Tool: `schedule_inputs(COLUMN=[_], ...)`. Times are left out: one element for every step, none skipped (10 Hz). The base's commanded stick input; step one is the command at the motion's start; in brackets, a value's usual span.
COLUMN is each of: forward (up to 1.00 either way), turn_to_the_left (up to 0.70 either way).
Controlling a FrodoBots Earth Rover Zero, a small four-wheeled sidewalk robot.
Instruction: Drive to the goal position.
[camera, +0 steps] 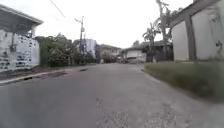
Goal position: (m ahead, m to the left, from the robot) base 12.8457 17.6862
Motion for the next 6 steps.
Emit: schedule_inputs(forward=[1.00,1.00,1.00,1.00,1.00,1.00], turn_to_the_left=[0.02,0.02,0.02,0.02,0.02,0.02])
